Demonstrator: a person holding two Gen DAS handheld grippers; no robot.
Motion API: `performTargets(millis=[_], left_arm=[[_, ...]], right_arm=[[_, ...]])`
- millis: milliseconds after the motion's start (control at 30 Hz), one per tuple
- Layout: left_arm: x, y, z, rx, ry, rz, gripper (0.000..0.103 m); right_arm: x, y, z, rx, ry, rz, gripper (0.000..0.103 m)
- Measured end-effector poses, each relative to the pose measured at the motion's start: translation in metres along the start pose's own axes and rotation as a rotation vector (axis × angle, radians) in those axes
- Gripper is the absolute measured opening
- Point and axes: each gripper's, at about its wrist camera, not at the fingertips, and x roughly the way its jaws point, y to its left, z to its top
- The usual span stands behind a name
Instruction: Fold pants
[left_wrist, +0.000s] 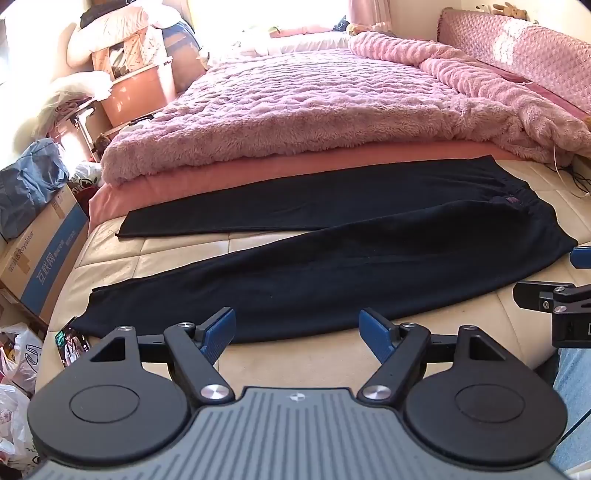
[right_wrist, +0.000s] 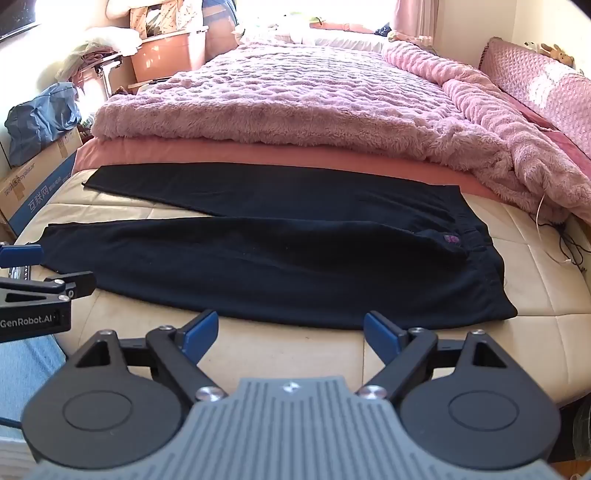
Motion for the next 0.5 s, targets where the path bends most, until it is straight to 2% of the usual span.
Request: performTargets(millis=[500], left_arm=[[-0.0014, 0.0005, -0.0001, -0.001, 0.001, -0.007, 0.089]], right_arm=[[-0.0013, 0.0003, 0.0004, -0.003, 0.0, 0.001, 0.082]])
